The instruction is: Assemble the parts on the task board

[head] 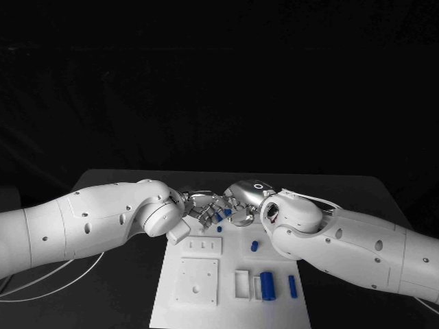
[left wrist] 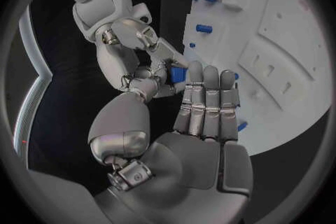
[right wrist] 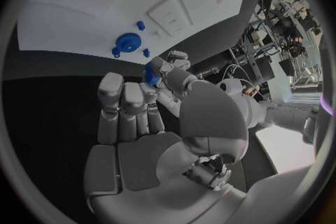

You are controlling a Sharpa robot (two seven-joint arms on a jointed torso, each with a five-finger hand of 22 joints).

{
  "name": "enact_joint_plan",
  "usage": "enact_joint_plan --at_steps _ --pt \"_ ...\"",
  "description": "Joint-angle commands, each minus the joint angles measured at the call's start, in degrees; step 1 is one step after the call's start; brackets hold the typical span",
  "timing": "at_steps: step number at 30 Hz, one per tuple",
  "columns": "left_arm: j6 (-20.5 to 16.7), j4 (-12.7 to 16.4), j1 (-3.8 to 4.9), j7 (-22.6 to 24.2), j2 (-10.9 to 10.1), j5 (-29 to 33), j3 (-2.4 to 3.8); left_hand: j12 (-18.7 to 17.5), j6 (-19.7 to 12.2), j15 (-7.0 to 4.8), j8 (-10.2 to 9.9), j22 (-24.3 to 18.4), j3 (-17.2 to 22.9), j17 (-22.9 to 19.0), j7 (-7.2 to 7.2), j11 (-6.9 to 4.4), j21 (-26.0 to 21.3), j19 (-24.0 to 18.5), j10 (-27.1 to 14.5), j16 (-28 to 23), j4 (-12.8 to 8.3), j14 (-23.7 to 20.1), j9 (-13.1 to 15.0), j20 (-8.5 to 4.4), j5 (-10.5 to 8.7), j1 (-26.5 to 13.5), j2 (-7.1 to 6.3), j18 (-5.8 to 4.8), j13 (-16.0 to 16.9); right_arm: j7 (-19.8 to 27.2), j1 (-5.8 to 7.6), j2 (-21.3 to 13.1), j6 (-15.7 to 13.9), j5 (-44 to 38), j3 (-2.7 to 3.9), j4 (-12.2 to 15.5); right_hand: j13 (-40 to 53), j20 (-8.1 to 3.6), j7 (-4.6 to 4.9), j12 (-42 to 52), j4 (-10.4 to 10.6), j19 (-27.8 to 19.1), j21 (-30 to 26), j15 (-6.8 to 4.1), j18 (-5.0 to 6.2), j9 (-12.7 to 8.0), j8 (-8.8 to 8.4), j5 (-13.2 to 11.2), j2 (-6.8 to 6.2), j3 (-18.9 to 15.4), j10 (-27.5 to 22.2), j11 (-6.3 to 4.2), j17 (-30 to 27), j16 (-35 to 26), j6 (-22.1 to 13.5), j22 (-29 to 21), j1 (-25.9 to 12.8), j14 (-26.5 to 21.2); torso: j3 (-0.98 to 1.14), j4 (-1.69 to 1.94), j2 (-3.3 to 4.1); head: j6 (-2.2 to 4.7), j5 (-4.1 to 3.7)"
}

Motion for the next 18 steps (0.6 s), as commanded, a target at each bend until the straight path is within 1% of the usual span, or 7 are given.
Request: enact_joint_plan --at_steps 1,8,10,18 --pt "0.36 0.29 0.08 1.04 0.32 0.8 0.16 -0.09 -0.47 -0.05 -0.23 0.81 0.05 -0.06 -0.13 0.33 -0.02 -0.37 -0.25 0.35 0.09 -0.38 -0.11 -1.78 -0.25 -0.04 0.73 0.35 -0.08 1.06 -0.33 0.49 0.83 -0.04 -0.02 0.42 0.09 0.12 2.22 -0.34 -0.03 0.38 0.33 -0.23 3.33 0.04 0.39 0.12 0.27 0.47 0.31 -0.03 0.03 0.0 5.74 0.75 -0.22 0.16 0.0 0.0 0.02 0.01 0.08" --pt "0.49 0.34 0.09 0.98 0.34 0.83 0.16 -0.1 -0.54 -0.04 -0.32 0.81 0.0 -0.08 -0.11 0.35 -0.02 -0.4 -0.24 0.35 -0.03 -0.38 -0.12 -1.77 -0.25 0.01 0.81 0.35 -0.1 1.07 -0.39 0.54 0.73 -0.01 -0.02 0.43 0.11 0.12 2.22 -0.36 -0.03 0.38 0.32 -0.23 3.33 0.03 0.37 0.13 0.28 0.52 0.32 -0.03 0.02 -0.01 5.74 0.74 -0.25 0.17 0.0 0.03 0.0 0.12 0.13" --pt "0.57 0.35 0.09 1.03 0.35 0.91 0.16 -0.11 -0.55 -0.04 -0.34 0.82 -0.01 -0.08 -0.1 0.35 -0.01 -0.41 -0.23 0.36 -0.07 -0.37 -0.13 -1.77 -0.25 0.04 0.84 0.36 -0.1 1.08 -0.4 0.6 0.81 -0.01 -0.02 0.35 0.11 0.13 2.22 -0.36 -0.03 0.38 0.32 -0.23 3.33 0.03 0.37 0.13 0.28 0.53 0.33 -0.03 0.02 -0.01 5.74 0.74 -0.26 0.17 -0.02 0.03 0.0 0.05 0.15" --pt "0.41 0.31 0.09 1.07 0.46 1.2 0.17 -0.13 -0.55 -0.03 -0.42 0.83 -0.05 -0.11 -0.09 0.36 0.0 -0.44 -0.21 0.37 -0.31 -0.38 -0.12 -1.76 -0.26 0.19 1.02 0.37 -0.14 1.27 -0.55 0.89 0.62 0.42 -0.02 0.34 0.12 0.13 2.23 -0.38 -0.03 0.39 0.32 -0.22 3.33 0.02 0.35 0.14 0.27 0.58 0.33 -0.03 0.02 -0.02 5.74 0.74 -0.28 0.17 -0.01 0.02 0.01 -0.05 0.21"
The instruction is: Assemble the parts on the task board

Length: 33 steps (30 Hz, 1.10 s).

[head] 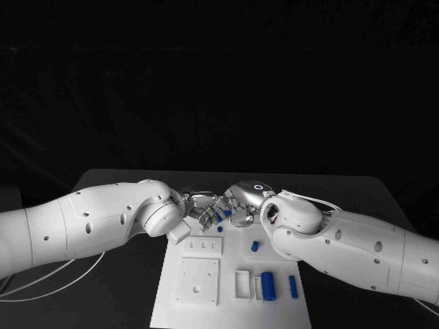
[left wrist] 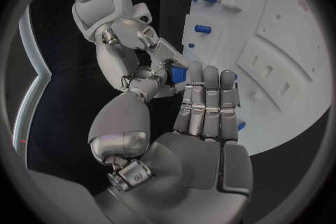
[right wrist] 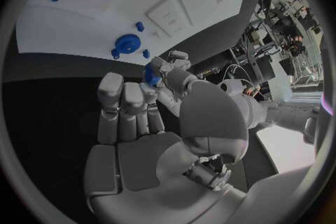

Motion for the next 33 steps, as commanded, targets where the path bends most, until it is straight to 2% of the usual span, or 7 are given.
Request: enact_joint_plan --at_steps 1,7,12,18,25,30,33 --pt "0.4 0.36 0.15 1.58 0.44 0.95 0.21 -0.14 -0.4 -0.02 -0.39 0.84 -0.09 -0.07 0.04 0.26 0.0 -0.44 -0.12 0.37 -0.35 -0.39 0.03 -1.75 -0.27 -0.01 0.35 0.39 -0.1 1.67 -0.29 0.53 0.53 0.39 -0.06 0.59 0.07 0.13 2.23 -0.38 -0.04 0.39 0.32 -0.23 3.33 0.08 0.13 0.14 0.34 0.28 0.33 -0.03 0.01 -0.02 5.74 0.75 -0.37 0.17 0.0 -0.01 0.01 -0.04 0.08" --pt "0.25 0.2 0.15 1.34 0.53 0.86 0.21 -0.12 -0.37 -0.03 -0.46 0.86 -0.12 -0.08 0.03 0.25 0.05 -0.43 -0.05 0.42 -0.68 -0.35 0.06 -1.76 -0.27 0.27 0.29 0.42 -0.11 1.63 -0.33 0.42 0.32 0.36 -0.06 0.84 0.08 0.14 2.23 -0.39 -0.05 0.39 0.31 -0.22 3.33 0.08 0.11 0.17 0.32 0.31 0.34 -0.02 0.01 -0.03 5.74 0.74 -0.38 0.17 0.01 -0.02 0.0 -0.08 0.1" --pt "0.22 -0.2 0.14 1.45 0.98 0.85 0.2 -0.08 -0.07 -0.08 -0.45 0.88 0.15 -0.1 -0.06 0.16 0.16 -0.32 0.15 0.54 -1.27 -0.21 0.19 -1.78 -0.27 1.23 1.54 0.49 -0.15 1.6 -0.34 0.37 0.39 0.26 -0.06 0.81 0.09 0.14 2.23 -0.4 -0.06 0.39 0.31 -0.22 3.33 0.07 0.1 0.18 0.31 0.35 0.35 -0.02 0.0 -0.03 5.75 0.74 -0.38 0.18 -0.01 -0.08 0.04 -0.04 0.11" --pt "-0.03 -0.31 0.13 1.78 1.11 0.95 0.19 -0.15 0.08 -0.05 -0.58 0.89 0.28 -0.18 -0.08 0.15 0.22 -0.41 0.21 0.58 -2.68 -0.23 0.32 -1.72 -0.27 2.59 4.18 0.45 -0.24 1.62 -0.35 0.27 0.44 0.28 -0.06 0.86 0.09 0.15 2.24 -0.41 -0.06 0.4 0.3 -0.22 3.33 0.06 0.09 0.18 0.31 0.38 0.35 -0.02 0.0 -0.04 5.75 0.74 -0.4 0.18 -0.04 -0.15 0.03 -0.07 0.13" --pt "0.13 -0.32 0.13 1.87 0.98 1.37 0.19 -0.3 0.2 0.02 -0.82 0.86 0.86 -0.34 -0.1 0.14 0.19 -0.63 0.26 0.54 -5.53 -0.33 0.46 -1.66 -0.22 4.35 8.74 0.38 -0.39 1.59 -0.35 0.18 0.43 0.28 -0.06 0.78 0.1 0.15 2.24 -0.43 -0.07 0.4 0.3 -0.22 3.33 0.06 0.08 0.17 0.3 0.41 0.36 -0.02 -0.01 -0.05 5.76 0.73 -0.42 0.18 0.03 -0.03 -0.01 -0.05 0.05" --pt "0.37 -0.21 0.1 1.99 0.8 1.51 0.19 -0.4 0.19 0.04 -1.01 0.83 1.52 -0.44 -0.08 0.15 0.14 -0.73 0.22 0.48 -6.94 -0.39 0.46 -1.64 -0.18 5.33 10.34 0.35 -0.48 1.59 -0.35 0.15 0.52 0.28 -0.06 0.55 0.11 0.15 2.24 -0.43 -0.07 0.4 0.3 -0.22 3.33 0.05 0.07 0.17 0.3 0.43 0.36 -0.02 -0.01 -0.05 5.76 0.73 -0.42 0.18 0.01 -0.03 0.0 -0.07 0.04" --pt "0.41 -0.11 0.06 2.07 0.61 1.59 0.19 -0.41 0.17 0.04 -1.05 0.83 1.68 -0.45 -0.08 0.15 0.13 -0.75 0.21 0.47 -7.06 -0.4 0.45 -1.65 -0.17 5.54 10.45 0.35 -0.5 1.56 -0.35 0.07 0.49 0.28 -0.06 0.33 0.11 0.15 2.24 -0.43 -0.07 0.4 0.3 -0.22 3.33 0.05 0.07 0.17 0.3 0.43 0.36 -0.02 -0.01 -0.05 5.76 0.73 -0.42 0.18 0.04 -0.04 0.01 -0.07 0.05"
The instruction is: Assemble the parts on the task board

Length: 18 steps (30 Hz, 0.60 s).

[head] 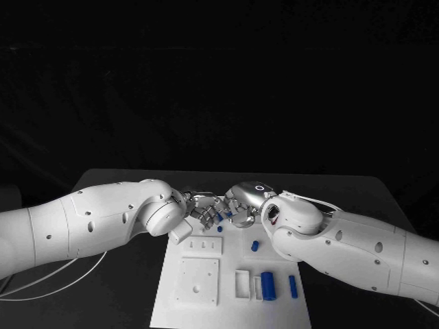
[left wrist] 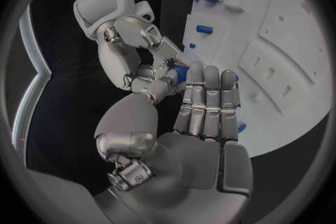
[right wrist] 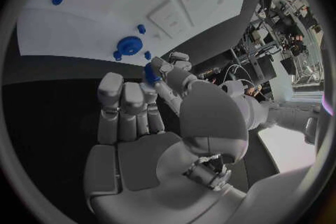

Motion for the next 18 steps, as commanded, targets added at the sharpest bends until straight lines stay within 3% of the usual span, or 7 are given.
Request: enact_joint_plan --at_steps 1,2,6,18 --pt "0.47 0.29 0.07 2.02 0.09 0.73 0.15 -0.42 0.12 0.03 -0.22 0.84 0.21 -0.07 -0.11 -0.14 0.13 -0.43 0.12 0.27 -0.34 -0.41 -0.05 -1.74 0.06 0.25 0.54 0.76 -0.07 1.97 -0.12 0.27 0.53 0.19 -0.02 0.36 0.06 0.15 2.24 -0.21 -0.06 0.4 0.3 -0.23 3.33 0.07 0.38 0.17 0.29 0.44 0.36 -0.02 -0.01 -0.05 5.76 0.74 -0.42 0.19 0.02 -0.02 0.0 0.0 -0.01" --pt "0.67 0.32 0.06 2.09 0.01 0.75 0.15 -0.59 -0.16 -0.13 -0.46 0.8 3.58 -0.14 -0.14 -0.24 -0.13 -0.89 -0.15 0.15 -0.4 -0.65 -0.1 -1.86 0.06 3.69 0.91 1.01 -0.16 1.97 -0.12 0.25 0.53 0.19 -0.02 0.3 0.07 0.15 2.24 -0.22 -0.06 0.4 0.3 -0.22 3.33 0.06 0.38 0.17 0.3 0.45 0.36 -0.02 -0.01 -0.05 5.76 0.74 -0.42 0.19 0.0 -0.02 -0.01 -0.01 -0.04" --pt "0.77 0.45 -0.01 2.05 -0.18 0.75 0.15 -0.6 -0.11 0.22 -0.65 0.92 7.24 -0.19 0.09 0.04 0.05 -0.89 -0.18 0.22 -0.57 -0.75 0.02 -1.57 0.01 5.62 0.78 0.62 -0.21 1.98 -0.12 0.16 0.51 0.19 -0.02 0.21 0.07 0.15 2.24 -0.22 -0.06 0.4 0.29 -0.22 3.33 0.06 0.37 0.17 0.29 0.47 0.36 -0.02 -0.02 -0.06 5.76 0.74 -0.42 0.19 -0.01 -0.04 -0.02 -0.05 -0.04" --pt "1.1 0.43 -0.09 1.95 -0.56 0.92 0.16 -0.69 -0.44 0.39 -0.94 1.04 8.61 -0.21 0.3 0.26 0.26 -1.03 -0.49 0.28 -0.57 -0.97 0.15 -1.42 -0.02 5.87 -0.17 0.51 -0.26 2.0 -0.12 0.05 0.49 0.19 -0.02 0.25 0.09 0.16 2.24 -0.24 -0.07 0.41 0.29 -0.22 3.33 0.05 0.35 0.16 0.29 0.53 0.37 -0.01 -0.03 -0.07 5.76 0.73 -0.44 0.19 0.0 0.0 0.0 -0.05 -0.06"
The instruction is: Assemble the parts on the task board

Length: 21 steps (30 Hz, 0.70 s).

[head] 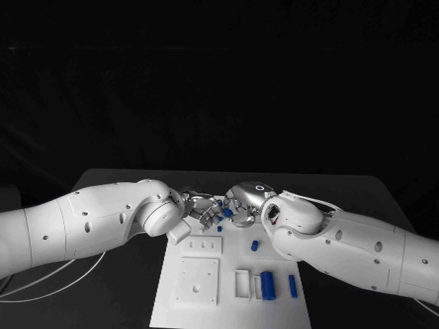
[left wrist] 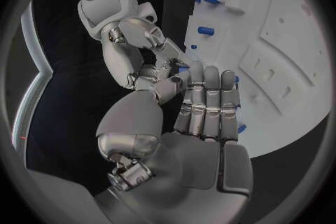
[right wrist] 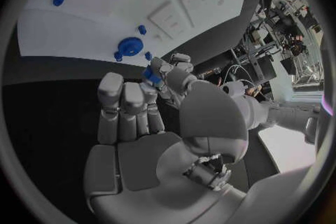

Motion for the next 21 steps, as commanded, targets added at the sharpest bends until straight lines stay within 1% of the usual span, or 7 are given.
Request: enact_joint_plan --at_steps 1,3,5,7,12,16,21 --pt "0.54 0.07 0.02 1.13 0.02 0.67 0.09 -0.26 -0.37 0.03 -0.41 1.05 0.23 -0.1 0.18 0.21 0.29 -0.46 -0.49 0.29 -0.02 -0.37 0.11 -1.59 0.29 -0.34 -1.3 0.48 -0.09 1.72 -0.05 0.17 0.44 0.11 0.0 0.45 0.1 0.16 2.24 -0.24 0.0 0.41 0.29 -0.22 3.32 0.17 0.16 0.16 0.12 0.29 0.37 -0.01 -0.03 -0.07 5.76 0.74 -0.27 0.2 0.0 -0.05 0.01 0.02 0.07" --pt "0.64 0.09 -0.01 1.12 -0.01 0.75 0.09 -0.28 -0.47 0.12 -0.49 1.05 -0.3 -0.11 0.29 0.33 0.35 -0.45 -0.58 0.31 0.15 -0.42 0.15 -1.48 0.27 -1.23 -2.25 0.37 -0.09 1.72 -0.05 0.19 0.43 0.11 0.0 0.44 0.1 0.16 2.24 -0.25 -0.01 0.41 0.29 -0.22 3.32 0.17 0.16 0.16 0.12 0.29 0.38 -0.01 -0.03 -0.07 5.76 0.73 -0.27 0.2 -0.01 -0.08 0.02 0.08 0.06" --pt "0.71 0.18 -0.02 1.13 -0.02 0.83 0.1 -0.3 -0.55 0.24 -0.57 1.03 -1.56 -0.13 0.4 0.44 0.43 -0.37 -0.67 0.32 0.47 -0.45 0.19 -1.37 0.26 -2.99 -4.33 0.25 -0.11 1.72 -0.05 0.22 0.46 0.11 0.0 0.45 0.1 0.16 2.24 -0.25 -0.01 0.41 0.29 -0.22 3.32 0.17 0.16 0.16 0.12 0.3 0.38 -0.01 -0.03 -0.07 5.77 0.73 -0.28 0.2 -0.02 -0.08 0.01 0.15 0.03" --pt "1.04 0.21 -0.03 1.13 -0.04 1.06 0.1 -0.35 -0.68 0.29 -0.68 0.95 -2.5 -0.17 0.47 0.51 0.43 -0.27 -0.78 0.31 1.1 -0.48 0.21 -1.33 0.23 -4.5 -5.61 0.23 -0.14 1.72 -0.05 0.22 0.49 0.11 0.0 0.43 0.11 0.16 2.24 -0.25 -0.01 0.41 0.29 -0.22 3.32 0.17 0.15 0.16 0.11 0.31 0.38 -0.01 -0.03 -0.07 5.77 0.73 -0.28 0.2 -0.01 -0.07 0.0 0.15 -0.02" --pt "1.35 0.28 -0.06 1.1 -0.14 1.12 0.1 -0.37 -0.98 0.27 -1.04 0.84 -8.19 -0.28 0.53 0.58 0.34 -0.35 -1.12 0.33 2.08 -0.66 0.28 -1.39 0.36 -9.63 -8.86 0.38 -0.17 1.72 -0.06 0.22 0.49 0.11 0.0 0.38 0.11 0.17 2.24 -0.26 -0.02 0.42 0.28 -0.22 3.32 0.17 0.15 0.16 0.11 0.33 0.38 -0.01 -0.04 -0.08 5.77 0.73 -0.28 0.2 0.02 -0.05 0.01 0.11 -0.07" --pt "1.56 0.3 -0.08 1.13 -0.29 1.28 0.1 -0.38 -1.05 0.23 -1.2 0.73 -10.06 -0.34 0.52 0.57 0.17 -0.46 -1.29 0.33 2.64 -0.8 0.33 -1.43 0.34 -11.01 -10.23 0.53 -0.19 1.71 -0.06 0.23 0.52 0.1 0.0 0.36 0.12 0.17 2.25 -0.27 -0.02 0.42 0.28 -0.22 3.32 0.16 0.14 0.16 0.11 0.35 0.39 -0.01 -0.04 -0.08 5.78 0.73 -0.29 0.21 0.04 -0.08 0.02 0.06 -0.12" --pt "1.66 0.27 -0.11 0.92 -0.37 1.29 0.1 -0.38 -1.08 0.22 -1.3 0.64 -11.02 -0.37 0.52 0.57 0.01 -0.5 -1.4 0.36 3.39 -0.89 0.39 -1.43 0.3 -12.01 -11.71 0.63 -0.21 1.69 -0.06 0.22 0.49 0.1 0.0 0.37 0.13 0.17 2.25 -0.27 -0.03 0.42 0.28 -0.22 3.32 0.16 0.14 0.16 0.11 0.37 0.39 -0.01 -0.04 -0.08 5.79 0.73 -0.3 0.21 0.04 -0.08 0.02 0.01 -0.18"
